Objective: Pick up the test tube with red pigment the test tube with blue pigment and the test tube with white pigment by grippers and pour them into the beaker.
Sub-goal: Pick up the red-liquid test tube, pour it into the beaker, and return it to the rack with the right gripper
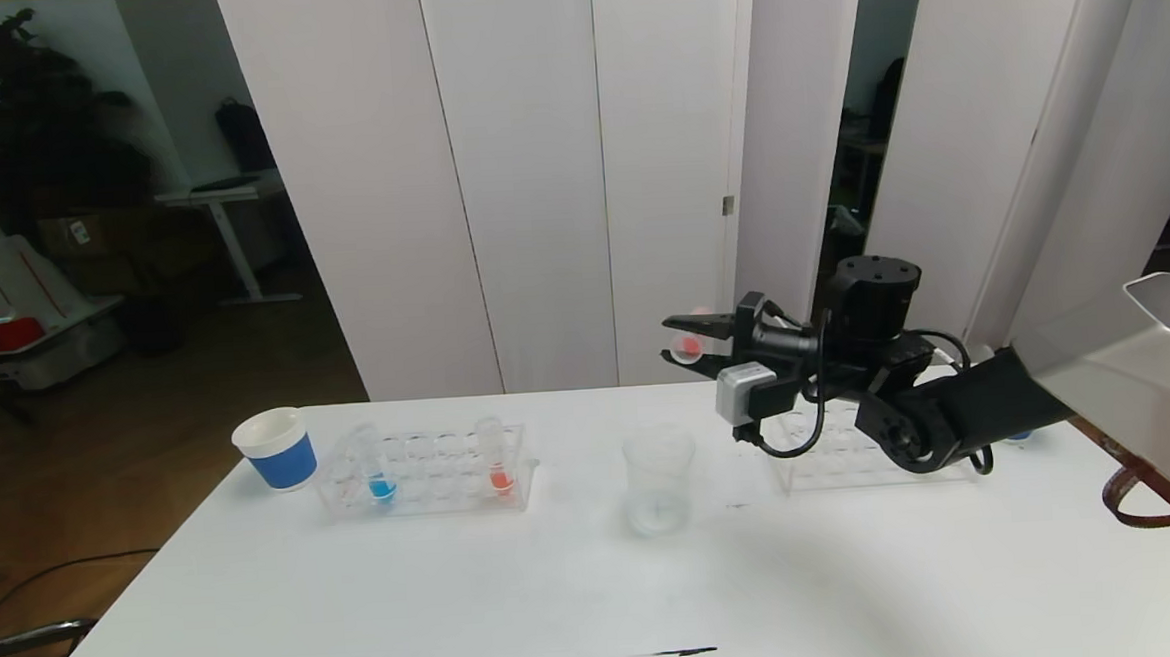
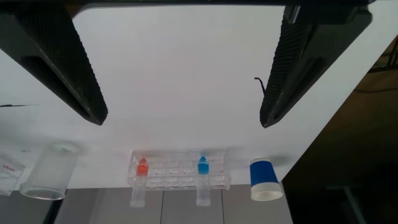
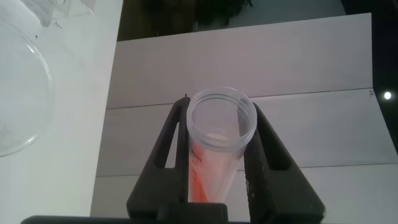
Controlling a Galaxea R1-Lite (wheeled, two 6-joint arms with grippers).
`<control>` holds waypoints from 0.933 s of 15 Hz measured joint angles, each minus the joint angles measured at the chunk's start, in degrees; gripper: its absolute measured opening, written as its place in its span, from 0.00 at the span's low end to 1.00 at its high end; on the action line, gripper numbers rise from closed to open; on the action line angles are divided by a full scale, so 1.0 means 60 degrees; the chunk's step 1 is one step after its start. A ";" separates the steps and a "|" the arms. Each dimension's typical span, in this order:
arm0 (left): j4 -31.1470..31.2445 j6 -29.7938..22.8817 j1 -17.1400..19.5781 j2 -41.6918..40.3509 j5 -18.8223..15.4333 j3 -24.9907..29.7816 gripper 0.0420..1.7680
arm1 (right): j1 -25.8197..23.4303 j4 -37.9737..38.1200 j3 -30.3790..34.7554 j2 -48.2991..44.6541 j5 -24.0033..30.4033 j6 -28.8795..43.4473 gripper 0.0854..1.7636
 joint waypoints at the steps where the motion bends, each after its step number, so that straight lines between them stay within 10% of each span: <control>1: 0.0000 0.0000 0.0000 -0.0004 0.0000 0.0000 0.99 | -0.0004 0.0008 -0.0073 0.0047 -0.0022 -0.0140 0.29; 14: 0.0000 0.0000 0.0000 -0.0004 0.0000 0.0000 0.99 | 0.0152 0.0041 -0.1103 0.0713 -0.0433 -0.1402 0.29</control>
